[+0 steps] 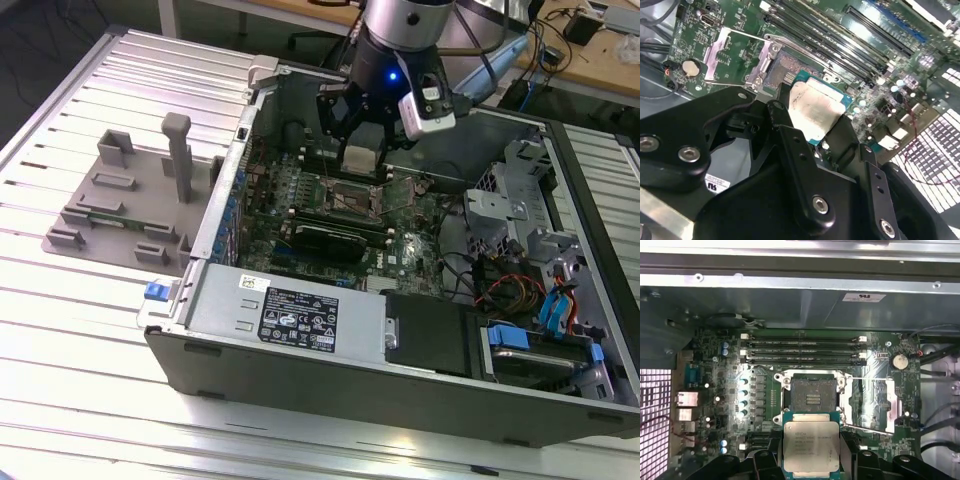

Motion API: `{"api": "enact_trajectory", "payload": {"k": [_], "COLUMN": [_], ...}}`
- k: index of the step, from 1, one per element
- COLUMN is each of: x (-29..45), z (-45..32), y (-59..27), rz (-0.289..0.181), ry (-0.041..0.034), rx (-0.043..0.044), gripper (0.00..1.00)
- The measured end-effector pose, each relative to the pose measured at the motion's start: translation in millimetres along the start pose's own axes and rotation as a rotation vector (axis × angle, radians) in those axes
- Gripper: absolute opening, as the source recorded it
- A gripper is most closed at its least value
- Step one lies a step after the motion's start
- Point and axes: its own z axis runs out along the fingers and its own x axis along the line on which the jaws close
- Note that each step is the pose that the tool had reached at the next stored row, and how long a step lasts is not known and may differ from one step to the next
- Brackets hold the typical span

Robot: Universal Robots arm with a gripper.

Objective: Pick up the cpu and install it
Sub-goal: 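Pick up the cpu and move it towards the insertion slot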

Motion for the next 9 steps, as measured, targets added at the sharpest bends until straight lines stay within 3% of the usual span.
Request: {"api": "enact_trajectory", "payload": {"k": [9], "x": [-3.4], "z": [27.6], "y": [11.2], "rz": [-0.002], "ry": [0.0000], "rx": [-0.0002], "gripper": [0.54]}}
